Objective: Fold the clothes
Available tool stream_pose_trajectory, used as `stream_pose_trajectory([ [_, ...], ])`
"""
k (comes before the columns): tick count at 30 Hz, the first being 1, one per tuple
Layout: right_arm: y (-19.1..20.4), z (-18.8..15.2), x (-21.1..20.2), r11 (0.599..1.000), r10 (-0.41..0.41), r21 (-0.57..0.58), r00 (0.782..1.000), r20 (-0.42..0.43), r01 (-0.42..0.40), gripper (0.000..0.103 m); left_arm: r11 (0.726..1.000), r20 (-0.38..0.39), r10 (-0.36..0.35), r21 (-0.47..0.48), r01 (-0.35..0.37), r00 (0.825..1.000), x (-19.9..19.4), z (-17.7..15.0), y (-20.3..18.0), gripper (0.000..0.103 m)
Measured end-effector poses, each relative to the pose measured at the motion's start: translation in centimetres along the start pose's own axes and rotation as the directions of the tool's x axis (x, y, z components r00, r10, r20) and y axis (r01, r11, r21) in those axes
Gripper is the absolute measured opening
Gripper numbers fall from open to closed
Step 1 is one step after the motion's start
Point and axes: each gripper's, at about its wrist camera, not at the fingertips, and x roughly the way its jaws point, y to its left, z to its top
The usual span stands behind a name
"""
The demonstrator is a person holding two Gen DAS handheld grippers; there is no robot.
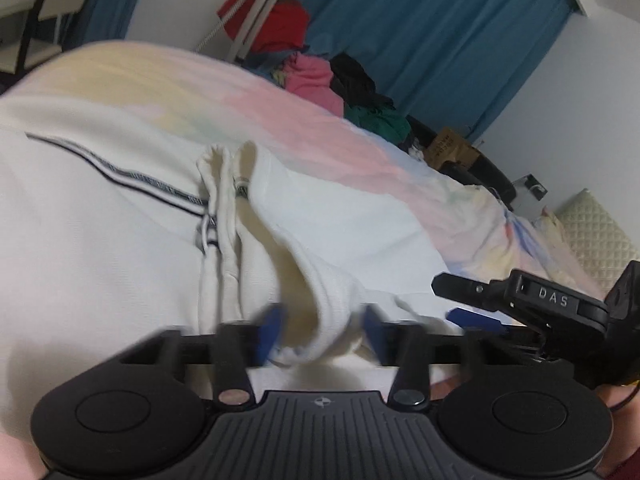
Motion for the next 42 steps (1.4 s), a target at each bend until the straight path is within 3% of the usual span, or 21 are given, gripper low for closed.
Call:
stream_pose_trajectory([
  [6,1.7,-0.3,-0.7,0.987,-0.041,-0.151,0.997,0.067,0.051,0.075,0.995,0.026,-0.023,-0.095,0.026,0.999,-3.3,0.8,0.8,0.009],
  [9,2.3,-0.8,-0.4,0.966,-0.077,-0.242,0.994,0.077,0.094,0.075,0.996,-0.022,0.028,-0.087,-0.029,0.999,-3.3,0.4,1.2,0.009],
  [14,2.8,-2.2,2.9,0.911,-0.177,-0.38,0.984,-0.011,0.16,0.075,0.994,-0.08,0.103,-0.032,-0.105,0.991,-1.3,-0.6,1.1,0.011],
  [18,3.1,-2.3,3.2,0.9,-0.188,-0.4,0.982,-0.001,0.172,0.077,0.994,-0.052,0.088,-0.065,-0.091,0.995,-2.3,-0.3,1.4,0.025],
  [19,3.0,-2.2,3.2,0.902,-0.186,-0.397,0.983,-0.002,0.17,0.077,0.992,-0.052,0.09,-0.081,-0.094,0.995,-2.8,-0.2,1.6,0.033],
  [20,2.9,-2.2,3.1,0.904,-0.185,-0.394,0.983,-0.002,0.169,0.076,0.989,-0.06,0.102,-0.097,-0.107,0.993,-3.3,-0.1,1.7,0.054],
  [21,2.8,-2.2,3.1,0.904,-0.185,-0.392,0.983,-0.002,0.169,0.076,0.986,-0.072,0.121,-0.11,-0.128,0.99,-4.0,-0.1,2.0,0.068],
  [23,2.9,-2.2,3.0,0.903,-0.187,-0.393,0.982,-0.001,0.172,0.075,0.978,-0.076,0.146,-0.137,-0.155,0.986,-5.4,-0.1,2.4,0.07],
  [26,3.1,-2.4,2.8,0.9,-0.192,-0.397,0.981,0.001,0.177,0.075,0.961,-0.026,0.154,-0.23,-0.156,0.988,-8.6,-0.5,3.8,0.091],
  [30,3.3,-2.4,2.6,0.899,-0.197,-0.399,0.98,0.002,0.181,0.075,0.891,0.035,0.249,-0.399,-0.215,0.968,-11.8,-1.6,6.8,0.093],
  [35,3.7,-2.7,2.6,0.892,-0.207,-0.409,0.978,0.005,0.191,0.075,0.776,0.036,0.283,-0.595,-0.207,0.958,-11.4,-2.5,10.3,0.093],
  [38,3.7,-2.7,2.5,0.892,-0.207,-0.409,0.978,0.005,0.191,0.075,0.672,0.062,0.365,-0.709,-0.216,0.929,-11.6,-2.6,12.6,0.09],
  [41,3.7,-2.7,2.5,0.895,-0.206,-0.404,0.979,0.005,0.19,0.075,0.552,0.082,0.451,-0.808,-0.206,0.889,-11.9,-2.7,14.9,0.084],
  [42,3.7,-2.7,2.5,0.895,-0.206,-0.404,0.979,0.006,0.19,0.075,0.525,0.085,0.465,-0.828,-0.197,0.881,-11.9,-2.6,15.6,0.084],
])
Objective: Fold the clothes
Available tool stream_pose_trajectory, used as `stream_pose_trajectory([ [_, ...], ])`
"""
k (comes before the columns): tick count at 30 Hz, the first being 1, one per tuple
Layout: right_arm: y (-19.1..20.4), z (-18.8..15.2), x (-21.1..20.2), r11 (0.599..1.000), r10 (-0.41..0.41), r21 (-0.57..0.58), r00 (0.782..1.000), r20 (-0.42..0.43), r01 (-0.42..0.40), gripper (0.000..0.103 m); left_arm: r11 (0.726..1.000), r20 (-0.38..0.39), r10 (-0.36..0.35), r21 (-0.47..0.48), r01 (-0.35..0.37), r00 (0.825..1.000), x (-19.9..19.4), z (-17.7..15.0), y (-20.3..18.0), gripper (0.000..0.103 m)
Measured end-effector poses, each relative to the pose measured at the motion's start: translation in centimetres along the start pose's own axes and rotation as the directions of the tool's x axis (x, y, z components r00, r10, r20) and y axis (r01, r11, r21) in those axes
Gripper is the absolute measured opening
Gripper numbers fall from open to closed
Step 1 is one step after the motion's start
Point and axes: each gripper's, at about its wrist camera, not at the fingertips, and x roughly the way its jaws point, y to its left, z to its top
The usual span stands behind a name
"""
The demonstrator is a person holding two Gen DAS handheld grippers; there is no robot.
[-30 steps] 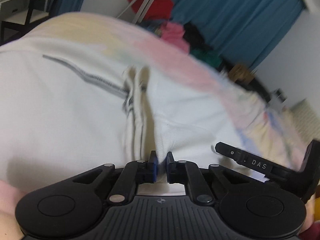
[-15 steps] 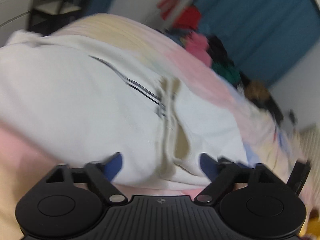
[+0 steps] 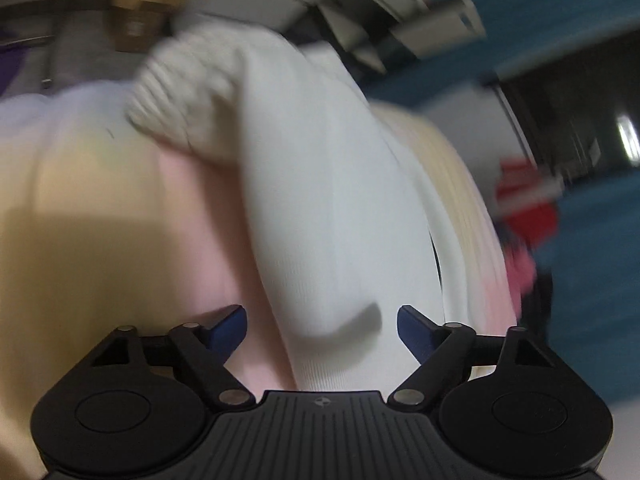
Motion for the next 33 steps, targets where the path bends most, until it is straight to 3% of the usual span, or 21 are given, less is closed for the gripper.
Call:
stream_pose_trajectory([
  [4,-0.1,0.0,0.0,1.0,0.002,0.003,1.0,0.003,-0.002,0.075,0.997,-0.003,-0.015,-0.072,0.014,1.0,1.2,2.9,0.4,0.083],
  [7,-0.2,0.2,-0.6,1.0,0.017,0.014,0.999,0.031,-0.018,0.075,0.992,-0.005,-0.026,-0.126,0.025,1.0,2.2,5.1,0.7,0.076],
  [10,0.1,0.4,-1.9,0.997,0.069,0.018,0.993,0.101,-0.071,0.075,0.987,0.0,-0.037,-0.158,0.036,0.999,2.9,7.0,0.8,0.059],
  [13,0.9,0.3,-2.7,0.993,0.121,-0.016,0.983,0.139,-0.12,0.075,0.996,0.039,-0.046,-0.08,0.049,0.998,2.6,6.9,0.0,0.048],
  [15,1.6,0.0,-2.0,0.991,0.13,-0.047,0.987,0.099,-0.126,0.075,0.998,0.065,-0.054,-0.027,0.056,0.996,2.4,6.8,-0.5,0.034],
  [18,2.9,-0.8,0.2,0.989,0.109,-0.098,0.994,-0.016,-0.11,0.076,0.997,0.103,-0.069,0.052,0.064,0.992,2.1,6.8,-1.4,0.024],
  [23,3.4,-0.8,0.5,0.989,0.1,-0.105,0.995,-0.012,-0.101,0.077,0.982,0.164,-0.086,0.18,0.056,0.983,1.2,6.4,-2.7,0.019],
  [25,3.0,-0.6,0.2,0.99,0.111,-0.084,0.994,-0.011,-0.111,0.076,0.967,0.202,-0.087,0.252,0.034,0.975,0.7,5.7,-4.1,0.018],
  [29,1.2,0.2,-0.9,0.994,0.106,-0.01,0.994,-0.015,-0.106,0.076,0.906,0.301,-0.11,0.422,-0.029,0.947,-1.0,3.2,-7.5,0.018],
  [33,-2.0,1.2,-2.8,0.984,0.114,0.133,0.993,0.033,-0.117,0.076,0.828,0.392,-0.181,0.556,-0.075,0.902,-3.2,-0.9,-11.7,0.017],
])
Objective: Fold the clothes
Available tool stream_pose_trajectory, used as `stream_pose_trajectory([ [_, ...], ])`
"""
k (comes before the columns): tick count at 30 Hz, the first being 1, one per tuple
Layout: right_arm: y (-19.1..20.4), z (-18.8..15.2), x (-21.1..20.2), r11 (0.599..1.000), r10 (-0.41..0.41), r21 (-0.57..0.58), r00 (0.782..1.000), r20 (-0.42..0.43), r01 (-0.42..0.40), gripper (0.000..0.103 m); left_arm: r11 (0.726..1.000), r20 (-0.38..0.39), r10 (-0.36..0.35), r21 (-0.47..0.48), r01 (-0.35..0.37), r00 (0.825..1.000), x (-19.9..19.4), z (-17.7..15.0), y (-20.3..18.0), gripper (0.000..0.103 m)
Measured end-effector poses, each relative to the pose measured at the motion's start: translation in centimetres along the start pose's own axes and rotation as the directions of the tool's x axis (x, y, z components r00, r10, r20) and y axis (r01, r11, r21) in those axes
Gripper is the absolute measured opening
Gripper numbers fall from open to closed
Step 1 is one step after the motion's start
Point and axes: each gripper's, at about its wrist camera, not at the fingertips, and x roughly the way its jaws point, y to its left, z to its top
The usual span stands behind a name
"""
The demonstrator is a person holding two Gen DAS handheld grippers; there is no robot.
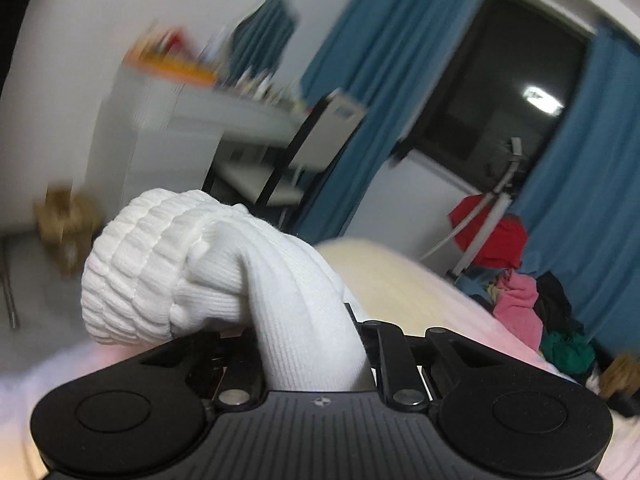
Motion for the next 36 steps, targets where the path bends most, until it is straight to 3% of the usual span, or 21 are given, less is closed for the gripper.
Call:
stream_pose_trajectory([
  [6,-4.5,1.6,-1.1,0.984,-0.024,0.179,0.999,0.027,0.018,0.076,0.969,0.128,-0.111,0.235,0.078,0.986,-4.1,-1.8,-11.6,0.014],
  [10,-8.4,2.1,-2.0,0.937,-0.002,0.347,0.998,0.065,-0.021,0.076,0.917,0.17,-0.212,0.375,0.136,0.962,-6.3,-5.6,-19.9,0.013],
  [13,-11.4,2.0,-1.9,0.88,-0.009,0.475,0.998,0.063,-0.022,0.076,0.86,0.172,-0.282,0.481,0.169,0.944,-7.2,-9.7,-25.7,0.012],
  [16,-14.1,1.3,-1.9,0.803,-0.017,0.596,0.998,0.064,-0.024,0.076,0.761,0.13,-0.329,0.623,0.181,0.935,-7.7,-15.5,-30.1,0.012],
  [17,-15.0,1.1,-2.1,0.773,-0.024,0.633,0.997,0.071,-0.027,0.077,0.71,0.105,-0.338,0.681,0.18,0.935,-7.7,-17.8,-31.4,0.012],
  [20,-17.0,0.2,-3.0,0.698,-0.065,0.715,0.993,0.1,-0.027,0.078,0.519,-0.049,-0.334,0.824,0.227,0.941,-6.4,-24.4,-33.4,0.014],
  [21,-17.5,0.0,-3.1,0.681,-0.078,0.732,0.992,0.104,-0.024,0.078,0.477,-0.084,-0.329,0.845,0.242,0.941,-6.2,-25.7,-33.7,0.015],
  [25,-18.1,-0.6,-2.5,0.647,-0.055,0.761,0.993,0.103,-0.043,0.078,0.421,-0.138,-0.328,0.864,0.275,0.935,-6.3,-26.8,-33.5,0.017],
  [28,-17.6,-0.6,-1.6,0.644,0.013,0.759,0.993,0.114,-0.095,0.078,0.379,-0.178,-0.325,0.875,0.301,0.929,-6.3,-27.6,-33.3,0.034],
  [29,-17.5,-0.3,-1.3,0.646,0.037,0.755,0.992,0.117,-0.113,0.078,0.364,-0.192,-0.324,0.878,0.309,0.927,-6.4,-27.9,-33.3,0.047],
  [30,-17.1,-0.2,-1.0,0.652,0.059,0.747,0.991,0.12,-0.13,0.078,0.359,-0.206,-0.319,0.877,0.319,0.925,-6.4,-27.8,-33.1,0.057],
  [33,-16.1,0.3,-1.1,0.678,0.077,0.719,0.987,0.138,-0.153,0.078,0.375,-0.23,-0.296,0.865,0.334,0.927,-6.5,-25.9,-30.9,0.07],
  [36,-16.0,0.7,-1.4,0.679,0.084,0.712,0.983,0.164,-0.177,0.078,0.39,-0.248,-0.274,0.854,0.343,0.929,-6.4,-23.8,-28.4,0.076],
])
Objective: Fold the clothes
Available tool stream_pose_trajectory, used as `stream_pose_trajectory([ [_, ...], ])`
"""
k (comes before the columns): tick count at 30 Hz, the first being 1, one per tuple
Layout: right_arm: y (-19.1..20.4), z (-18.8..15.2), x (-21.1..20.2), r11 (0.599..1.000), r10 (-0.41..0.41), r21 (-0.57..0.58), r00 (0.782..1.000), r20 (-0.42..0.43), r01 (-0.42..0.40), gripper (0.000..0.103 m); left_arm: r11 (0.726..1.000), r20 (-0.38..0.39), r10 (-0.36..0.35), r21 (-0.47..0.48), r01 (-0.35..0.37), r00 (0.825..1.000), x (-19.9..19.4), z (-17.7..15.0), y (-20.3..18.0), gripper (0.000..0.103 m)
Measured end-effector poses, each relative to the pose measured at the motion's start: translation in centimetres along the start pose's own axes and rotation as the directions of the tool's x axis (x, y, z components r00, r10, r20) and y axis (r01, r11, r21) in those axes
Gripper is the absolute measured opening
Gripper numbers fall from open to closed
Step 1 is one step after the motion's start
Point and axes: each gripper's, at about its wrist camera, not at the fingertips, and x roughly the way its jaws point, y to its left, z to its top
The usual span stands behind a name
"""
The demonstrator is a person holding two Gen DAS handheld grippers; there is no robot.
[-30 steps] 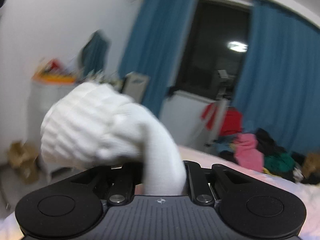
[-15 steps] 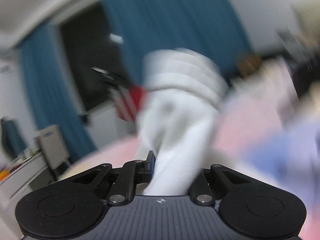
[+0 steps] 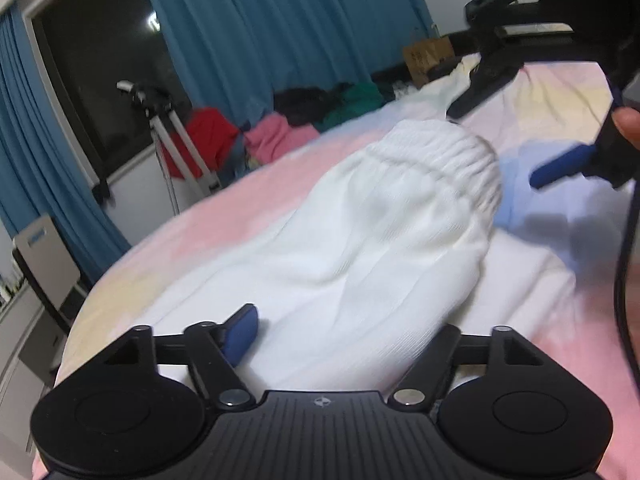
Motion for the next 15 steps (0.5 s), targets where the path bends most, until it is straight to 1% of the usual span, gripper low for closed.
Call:
stream_pose_trajectory([
  [2,0.0,0.2,0.1,0.997,0.073,0.026,0.997,-0.009,-0.073,0.078,1.0,-0.019,-0.005,-0.013,0.004,1.0,-0.8,-0.9,1.8,0.077],
  [3,0.0,0.3,0.0,0.994,0.105,0.032,0.994,-0.014,-0.104,0.078,1.0,-0.028,-0.007,-0.02,0.006,1.0,-1.2,-1.3,2.8,0.079],
  [4,0.3,0.2,0.0,0.992,0.127,0.026,0.992,-0.02,-0.127,0.079,1.0,-0.038,-0.009,-0.026,0.009,0.999,-1.6,-1.7,3.7,0.081],
  [5,0.7,0.2,0.1,0.991,0.132,0.008,0.991,-0.025,-0.132,0.08,0.999,-0.047,-0.012,-0.033,0.01,0.999,-2.0,-2.1,4.6,0.082],
  [6,1.1,0.0,0.2,0.992,0.124,-0.016,0.992,-0.03,-0.124,0.086,0.999,-0.056,-0.015,-0.04,0.012,0.998,-2.4,-2.6,5.5,0.083],
  [9,1.9,-0.9,0.9,0.994,0.077,-0.071,0.996,-0.053,-0.081,0.086,0.998,-0.079,-0.018,-0.067,0.012,0.997,-3.5,-3.9,8.1,0.082],
  [13,2.2,-1.6,2.1,0.992,-0.008,-0.124,0.998,-0.06,0.001,0.086,0.986,-0.08,0.008,-0.163,-0.021,0.997,-4.6,-5.3,10.1,0.083],
  [15,2.0,-2.0,3.0,0.993,-0.012,-0.116,0.996,-0.09,0.002,0.086,0.974,-0.092,0.008,-0.224,-0.028,0.996,-5.0,-5.6,11.0,0.083],
])
